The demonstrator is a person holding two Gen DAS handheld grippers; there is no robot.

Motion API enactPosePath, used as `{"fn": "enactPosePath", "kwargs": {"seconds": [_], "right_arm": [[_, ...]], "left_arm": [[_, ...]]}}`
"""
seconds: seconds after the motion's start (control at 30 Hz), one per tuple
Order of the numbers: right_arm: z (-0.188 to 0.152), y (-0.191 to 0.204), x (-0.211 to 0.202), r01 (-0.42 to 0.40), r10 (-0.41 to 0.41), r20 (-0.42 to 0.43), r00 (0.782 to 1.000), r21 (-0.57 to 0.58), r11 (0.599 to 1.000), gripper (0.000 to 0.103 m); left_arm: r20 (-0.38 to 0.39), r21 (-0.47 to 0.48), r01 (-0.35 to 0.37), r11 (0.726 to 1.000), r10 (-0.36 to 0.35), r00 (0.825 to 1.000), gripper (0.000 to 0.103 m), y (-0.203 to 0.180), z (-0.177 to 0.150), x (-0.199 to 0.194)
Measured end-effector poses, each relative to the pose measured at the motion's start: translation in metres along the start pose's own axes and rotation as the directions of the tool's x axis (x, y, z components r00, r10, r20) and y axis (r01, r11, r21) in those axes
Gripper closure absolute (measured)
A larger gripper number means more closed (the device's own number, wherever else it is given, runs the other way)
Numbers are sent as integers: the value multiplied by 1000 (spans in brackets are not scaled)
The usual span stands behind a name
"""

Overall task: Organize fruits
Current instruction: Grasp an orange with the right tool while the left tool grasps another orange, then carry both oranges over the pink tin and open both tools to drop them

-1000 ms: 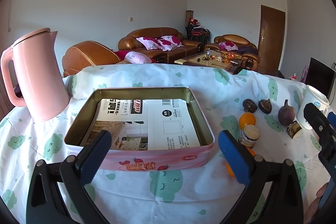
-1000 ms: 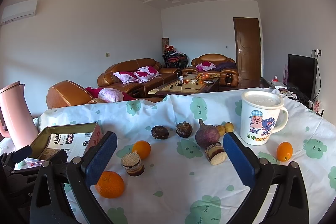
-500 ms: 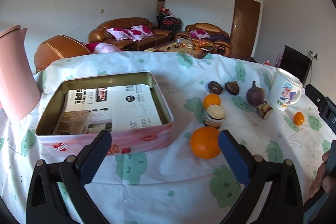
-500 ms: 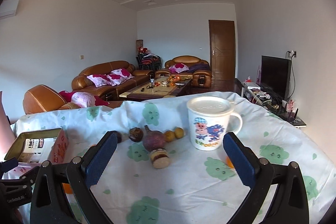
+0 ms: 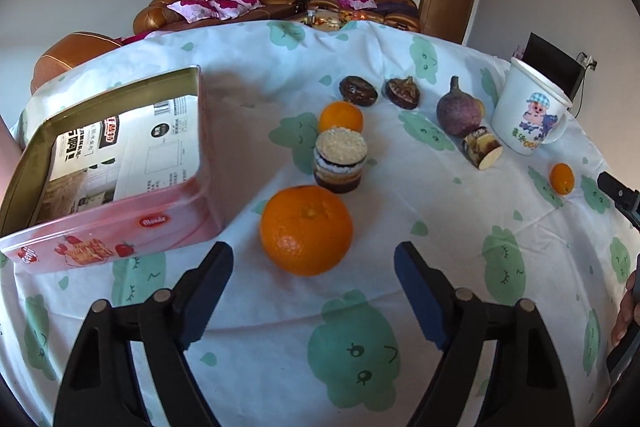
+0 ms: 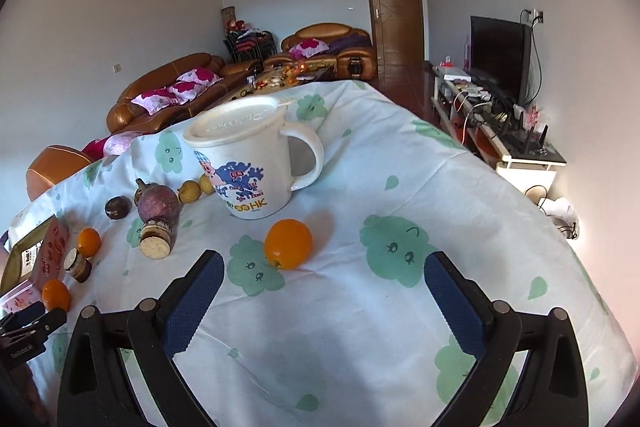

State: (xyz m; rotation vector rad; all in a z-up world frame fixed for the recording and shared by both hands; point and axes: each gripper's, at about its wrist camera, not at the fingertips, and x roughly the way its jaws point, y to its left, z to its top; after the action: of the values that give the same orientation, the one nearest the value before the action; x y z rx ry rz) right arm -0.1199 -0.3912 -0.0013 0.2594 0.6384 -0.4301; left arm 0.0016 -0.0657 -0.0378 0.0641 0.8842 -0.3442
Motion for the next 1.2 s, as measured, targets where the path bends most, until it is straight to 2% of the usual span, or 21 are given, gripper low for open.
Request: {"fn": "enactPosePath", "kwargs": {"seconds": [0.03, 0.17, 0.23, 0.33, 0.37, 0.4, 0.43, 0.47, 0.5, 0.67, 0.83, 0.97, 1.1, 1.2], "right_arm": [[2, 1, 6, -10, 10, -17, 1000, -12, 1000, 3], [10, 22, 38, -22, 15, -80, 997, -90, 996, 13], [11, 29, 54, -27, 13, -134, 991, -101, 994, 23], [8, 33, 70, -43, 22, -191, 981, -103, 994, 33], [7, 34, 74, -38, 15, -205, 979, -110, 993, 35], [6, 35, 78, -30, 3, -223, 975, -116, 993, 41], [7, 35, 77, -20, -6, -214, 977, -119, 993, 53], [7, 34, 77, -15, -12, -213, 977, -122, 992, 60], [7, 34, 77, -9, -19, -213, 977, -127, 992, 64], [5, 31, 71, -10, -11, -199, 980, -108, 994, 66], [3, 34, 43, 4, -15, -117, 993, -99, 995, 66], [0, 51, 17, -18, 12, -52, 999, -112, 994, 66], [0, 82, -7, -66, 68, 9, 998, -152, 986, 66], [2, 113, -22, -105, 115, 42, 992, -196, 975, 66]], "left_arm": [[-8, -2, -10, 1000, 10, 1000, 25, -1, 1, 2], [-37, -13, -22, 1000, 21, 999, 25, -7, 6, 13], [-35, -4, -33, 999, 33, 999, 30, -11, 9, 15], [-37, -6, -55, 998, 55, 998, 32, -13, 12, 18], [-36, -6, -64, 998, 64, 997, 36, -13, 12, 19], [-33, -6, -72, 997, 72, 997, 40, -13, 12, 19], [-29, -9, -75, 997, 74, 997, 49, -12, 13, 18], [-25, -14, -72, 997, 71, 997, 54, -11, 13, 18], [-23, -19, -56, 998, 55, 998, 54, -10, 13, 17], [-12, -38, -14, 999, 14, 1000, 55, -4, 13, 14], [43, -41, -1, 999, 3, 999, 55, 0, 14, 3], [92, 5, -23, 1000, 22, 996, 55, -6, 14, -7], [146, 1, -13, 1000, 13, 989, 55, 1, 17, -26], [196, 4, -35, 999, 33, 980, 55, 10, 20, -40]]}}
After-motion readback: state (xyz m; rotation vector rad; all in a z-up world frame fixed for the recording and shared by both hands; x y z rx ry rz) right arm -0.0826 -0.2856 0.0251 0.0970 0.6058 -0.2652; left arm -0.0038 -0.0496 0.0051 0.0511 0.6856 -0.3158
